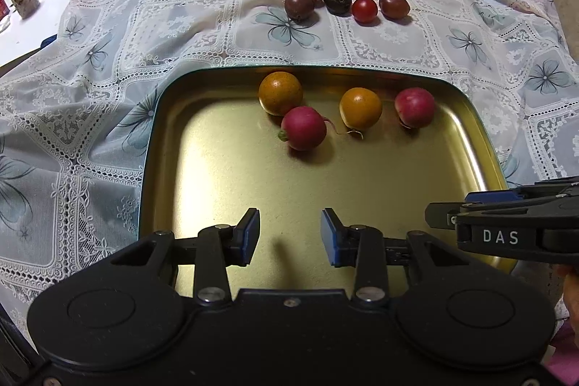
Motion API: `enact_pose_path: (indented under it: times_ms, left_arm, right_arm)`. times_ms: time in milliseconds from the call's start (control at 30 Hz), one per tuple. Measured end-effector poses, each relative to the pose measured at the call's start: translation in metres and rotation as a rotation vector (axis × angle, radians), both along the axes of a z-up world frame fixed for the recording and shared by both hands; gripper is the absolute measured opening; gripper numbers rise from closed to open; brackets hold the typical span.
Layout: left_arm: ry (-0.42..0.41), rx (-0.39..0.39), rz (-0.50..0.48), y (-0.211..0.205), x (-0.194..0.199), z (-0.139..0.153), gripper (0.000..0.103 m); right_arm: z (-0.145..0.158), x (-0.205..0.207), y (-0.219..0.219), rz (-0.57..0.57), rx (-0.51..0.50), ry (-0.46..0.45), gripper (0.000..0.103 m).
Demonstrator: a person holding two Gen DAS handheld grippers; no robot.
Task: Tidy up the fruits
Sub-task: 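Carry the radish and plum over the gold tray and open both tools, then grasp a dark purple plum with the left tool while the right tool grasps a dark red plum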
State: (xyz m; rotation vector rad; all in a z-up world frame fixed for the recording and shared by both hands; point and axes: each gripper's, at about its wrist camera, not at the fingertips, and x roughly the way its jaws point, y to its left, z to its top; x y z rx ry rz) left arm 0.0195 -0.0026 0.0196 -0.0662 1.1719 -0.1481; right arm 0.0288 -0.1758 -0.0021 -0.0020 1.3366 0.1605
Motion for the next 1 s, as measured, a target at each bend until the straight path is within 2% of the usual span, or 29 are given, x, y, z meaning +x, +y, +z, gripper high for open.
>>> enact_pose_path:
  times_ms: [267, 467, 733, 1000]
  left_arm:
    - [0.001, -0.008, -0.013, 0.000, 0.014, 0.007, 0.046]
    - [-0.018, -0.004, -0.008, 0.001, 0.038, 0.016, 0.046]
    - [-0.035, 0.001, 0.014, 0.002, 0.086, 0.025, 0.046]
    - [-0.048, 0.037, 0.047, -0.004, 0.144, 0.017, 0.046]
  right_arm:
    - [0.012, 0.007, -0.003, -0.013, 0.004, -0.021, 0.046]
    - [0.024, 0.028, -0.014, -0.056, 0.001, -0.061, 0.046]
    - [0.030, 0.082, -0.041, -0.161, -0.013, -0.107, 0.046]
    - [0.020, 0.151, -0.053, -0.248, 0.006, -0.124, 0.046]
